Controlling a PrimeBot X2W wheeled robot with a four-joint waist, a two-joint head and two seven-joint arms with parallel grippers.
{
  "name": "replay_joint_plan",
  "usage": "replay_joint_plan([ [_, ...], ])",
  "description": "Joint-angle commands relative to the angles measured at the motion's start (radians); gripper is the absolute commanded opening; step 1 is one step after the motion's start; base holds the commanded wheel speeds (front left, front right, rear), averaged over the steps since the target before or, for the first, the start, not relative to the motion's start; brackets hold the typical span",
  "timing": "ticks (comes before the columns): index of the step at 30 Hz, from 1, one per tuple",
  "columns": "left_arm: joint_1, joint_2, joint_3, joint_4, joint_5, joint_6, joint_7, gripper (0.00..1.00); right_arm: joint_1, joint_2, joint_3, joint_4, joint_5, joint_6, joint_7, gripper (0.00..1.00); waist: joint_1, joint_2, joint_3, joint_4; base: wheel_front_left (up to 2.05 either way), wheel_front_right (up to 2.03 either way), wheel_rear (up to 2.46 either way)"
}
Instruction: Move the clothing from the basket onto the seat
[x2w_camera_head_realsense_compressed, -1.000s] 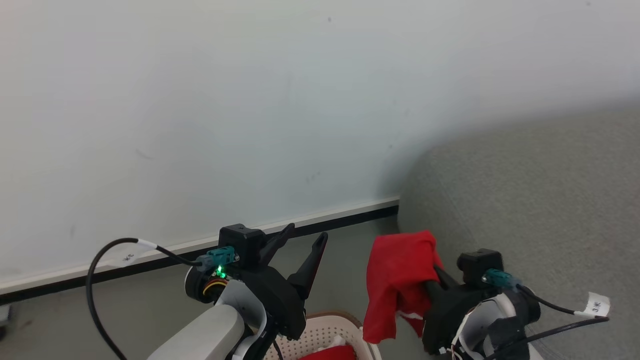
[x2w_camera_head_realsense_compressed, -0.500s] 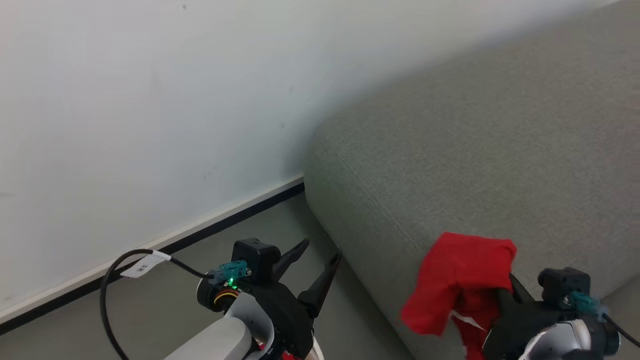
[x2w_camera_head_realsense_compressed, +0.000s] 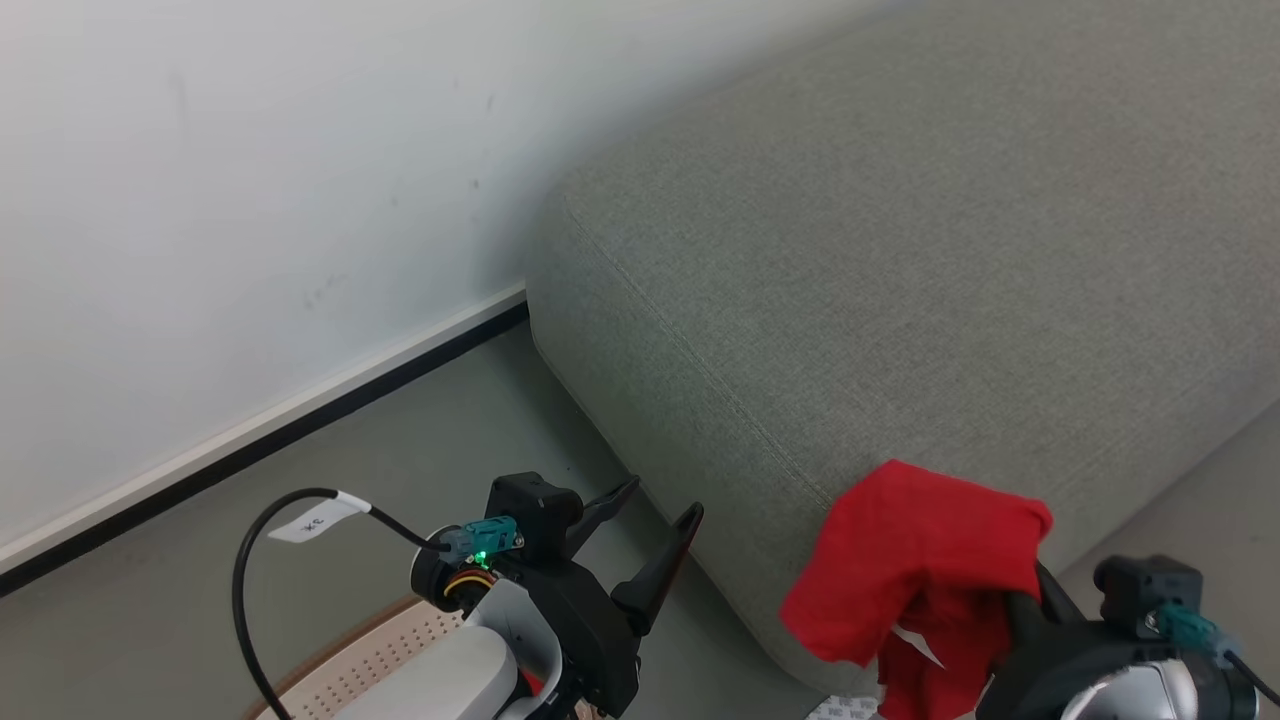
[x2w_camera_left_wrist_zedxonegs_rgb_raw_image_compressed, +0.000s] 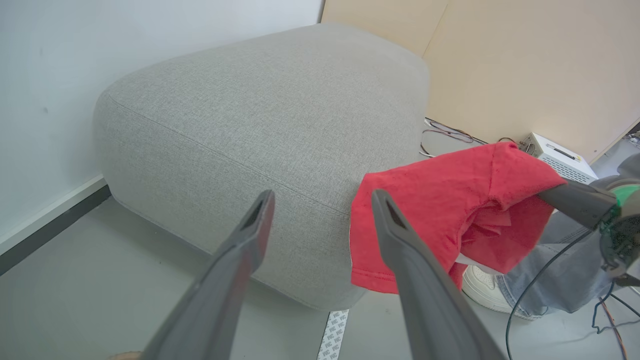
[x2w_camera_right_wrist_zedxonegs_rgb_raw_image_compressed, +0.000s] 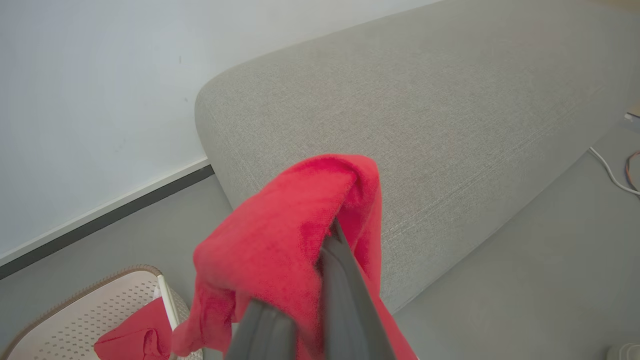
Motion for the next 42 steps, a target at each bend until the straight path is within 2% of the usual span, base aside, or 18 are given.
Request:
replay_joint_plan([
  [1, 0.008, 0.005, -0.004, 0.002, 0.008, 0.003, -0.003, 1.00, -0.015, -0.007, 0.008, -0.006, -0.003, 0.000, 0.002, 0.00, -0.0001, -0.0001, 0.009, -0.007, 0.00, 0.00, 0.00],
  [5, 0.005, 0.018, -0.007, -0.018, 0.017, 0.012, -0.002, 1.00, -0.098, -0.035, 0.051, 0.005, 0.031, 0.000, 0.012, 0.00, -0.0001, -0.0001, 0.042, -0.008, 0.00, 0.00, 0.00],
  [9, -0.003, 0.032, -0.010, -0.061, 0.044, 0.032, -0.012, 1.00, -0.244, -0.089, 0.086, 0.059, 0.105, 0.000, -0.002, 0.00, -0.0001, -0.0001, 0.101, -0.002, 0.00, 0.00, 0.00],
  [17, -0.054, 0.069, -0.066, -0.152, 0.133, 0.032, -0.004, 1.00, -0.583, -0.191, 0.020, 0.265, 0.297, 0.000, -0.055, 0.00, -0.0001, -0.0001, 0.286, 0.087, 0.00, 0.00, 0.00],
  [22, -0.086, 0.126, -0.085, -0.233, 0.207, 0.048, 0.000, 1.00, -0.819, -0.248, -0.005, 0.436, 0.340, 0.000, -0.082, 0.00, -0.0001, -0.0001, 0.422, 0.124, 0.00, 0.00, 0.00],
  [25, -0.074, 0.150, -0.084, -0.291, 0.211, 0.047, -0.009, 1.00, -0.951, -0.298, -0.057, 0.528, 0.374, 0.001, -0.110, 0.00, -0.0001, -0.0001, 0.498, 0.149, 0.00, 0.00, 0.00],
  [29, -0.064, 0.201, -0.080, -0.339, 0.234, 0.047, -0.034, 1.00, -1.072, -0.356, -0.101, 0.613, 0.339, 0.001, -0.119, 0.00, -0.0001, -0.0001, 0.576, 0.173, 0.00, 0.00, 0.00],
  [32, -0.062, 0.211, -0.084, -0.369, 0.256, 0.053, -0.064, 1.00, -1.122, -0.444, -0.117, 0.665, 0.291, 0.000, -0.115, 0.00, -0.0001, -0.0001, 0.604, 0.203, 0.00, 0.00, 0.00],
  [35, -0.041, 0.220, -0.094, -0.393, 0.283, 0.070, -0.090, 1.00, -1.132, -0.480, -0.132, 0.718, 0.257, 0.000, -0.125, 0.00, -0.0001, -0.0001, 0.621, 0.213, 0.00, 0.00, 0.00],
  [38, -0.040, 0.232, -0.094, -0.423, 0.300, 0.085, -0.101, 1.00, -1.128, -0.498, -0.156, 0.769, 0.246, 0.000, -0.141, 0.00, -0.0001, -0.0001, 0.647, 0.219, 0.00, 0.00, 0.00],
  [42, -0.028, 0.248, -0.094, -0.452, 0.307, 0.096, -0.104, 1.00, -1.087, -0.468, -0.153, 0.814, 0.203, 0.000, -0.170, 0.00, -0.0001, -0.0001, 0.663, 0.222, 0.00, 0.00, 0.00],
])
